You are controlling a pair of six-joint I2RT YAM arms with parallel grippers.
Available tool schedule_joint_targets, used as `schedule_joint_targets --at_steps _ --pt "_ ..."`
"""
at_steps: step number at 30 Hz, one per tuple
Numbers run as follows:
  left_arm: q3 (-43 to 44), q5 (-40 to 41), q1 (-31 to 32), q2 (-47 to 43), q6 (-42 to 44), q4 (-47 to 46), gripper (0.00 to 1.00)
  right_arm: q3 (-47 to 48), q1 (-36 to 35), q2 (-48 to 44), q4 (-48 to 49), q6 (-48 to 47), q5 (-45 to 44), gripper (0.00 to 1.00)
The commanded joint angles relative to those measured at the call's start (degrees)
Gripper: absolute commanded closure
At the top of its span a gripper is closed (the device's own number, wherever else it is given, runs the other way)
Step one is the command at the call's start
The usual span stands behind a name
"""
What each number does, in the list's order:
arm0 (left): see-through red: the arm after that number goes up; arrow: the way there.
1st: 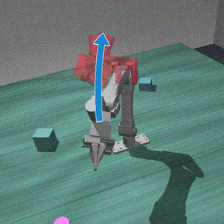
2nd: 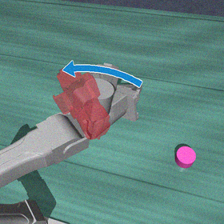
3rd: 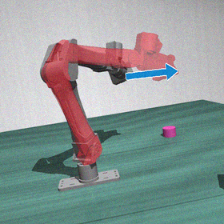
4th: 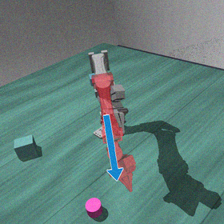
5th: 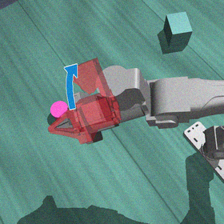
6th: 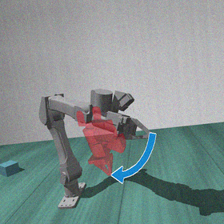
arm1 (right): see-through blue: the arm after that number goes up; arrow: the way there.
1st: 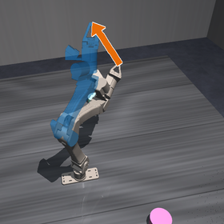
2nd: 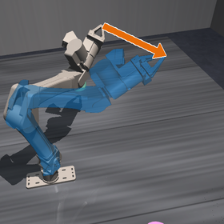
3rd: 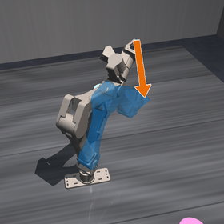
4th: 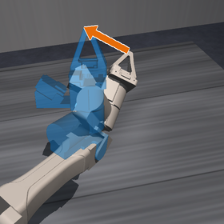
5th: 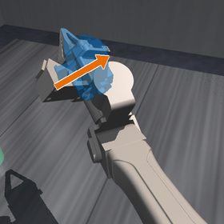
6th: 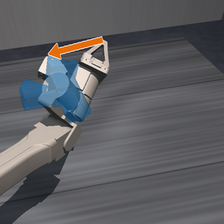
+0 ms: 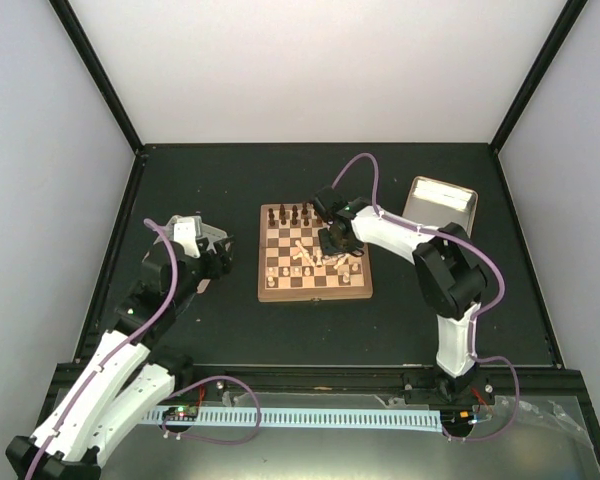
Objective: Set up the chess pieces on the board
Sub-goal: Pick up the chess piece from the chessboard.
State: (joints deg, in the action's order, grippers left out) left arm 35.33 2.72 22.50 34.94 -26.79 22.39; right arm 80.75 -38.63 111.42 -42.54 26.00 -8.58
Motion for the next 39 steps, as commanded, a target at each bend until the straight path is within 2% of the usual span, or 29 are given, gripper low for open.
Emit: schedule_joint_targets --at_steps 1,6,10,16,26,35,39 --pt "0.53 -1.21 -0.31 0.46 -0.55 -1.68 0.24 0.14 0.93 1.66 1.49 -0.64 0.5 0.78" --pt "0.62 -1.78 -0.31 0.58 -0.65 -1.75 0.24 0.04 1.34 2.22 2.21 -1.1 0.58 0.78" --pt "0.62 -2.58 -0.27 0.67 -0.63 -2.12 0.24 -0.2 1.31 1.63 3.59 -1.21 0.42 0.83" --pt "0.2 -6.16 -0.27 1.3 -0.82 -3.6 0.24 -1.9 1.35 -2.9 7.22 0.1 0.44 0.84" --pt "-2.89 -19.77 -0.28 6.17 -5.18 -11.89 0.24 -6.48 1.33 -9.53 11.31 2.86 2.14 0.84" --pt "-3.7 -34.96 -0.01 17.89 -8.17 -21.95 0.28 -9.86 1.33 -13.56 17.45 7.45 7.32 0.84" --pt "-3.92 -38.65 1.06 23.26 -8.11 -27.71 0.29 -9.83 1.33 -14.64 19.16 8.89 11.29 0.84"
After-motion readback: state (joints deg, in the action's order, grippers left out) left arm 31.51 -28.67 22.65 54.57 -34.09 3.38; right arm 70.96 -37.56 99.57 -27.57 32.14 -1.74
